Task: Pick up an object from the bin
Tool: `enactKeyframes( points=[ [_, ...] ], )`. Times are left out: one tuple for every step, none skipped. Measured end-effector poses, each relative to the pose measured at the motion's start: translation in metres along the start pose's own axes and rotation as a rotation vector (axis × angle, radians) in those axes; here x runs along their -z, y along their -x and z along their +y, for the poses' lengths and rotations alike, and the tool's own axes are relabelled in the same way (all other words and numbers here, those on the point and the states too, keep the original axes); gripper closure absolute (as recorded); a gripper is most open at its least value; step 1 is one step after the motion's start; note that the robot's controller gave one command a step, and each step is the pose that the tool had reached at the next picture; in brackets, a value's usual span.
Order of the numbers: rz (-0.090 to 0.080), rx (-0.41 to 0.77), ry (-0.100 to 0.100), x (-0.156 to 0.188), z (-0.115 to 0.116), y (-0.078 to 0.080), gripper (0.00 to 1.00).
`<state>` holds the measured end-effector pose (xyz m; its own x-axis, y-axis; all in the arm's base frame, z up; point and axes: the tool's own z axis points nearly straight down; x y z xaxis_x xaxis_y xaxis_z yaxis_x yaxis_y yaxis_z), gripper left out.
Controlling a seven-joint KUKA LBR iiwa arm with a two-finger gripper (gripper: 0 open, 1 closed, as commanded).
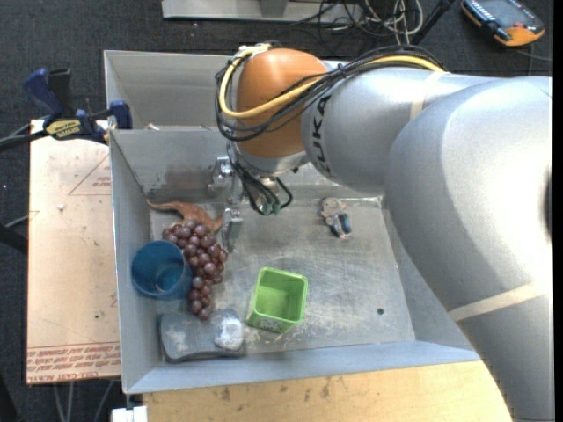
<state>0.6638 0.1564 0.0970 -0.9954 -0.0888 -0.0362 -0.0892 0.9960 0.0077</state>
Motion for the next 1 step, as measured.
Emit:
enactKeyframes(
  points=[
    [0.021,0.272,0.003,-0.0181,0.0235,-0.0096,0.00]
  ],
)
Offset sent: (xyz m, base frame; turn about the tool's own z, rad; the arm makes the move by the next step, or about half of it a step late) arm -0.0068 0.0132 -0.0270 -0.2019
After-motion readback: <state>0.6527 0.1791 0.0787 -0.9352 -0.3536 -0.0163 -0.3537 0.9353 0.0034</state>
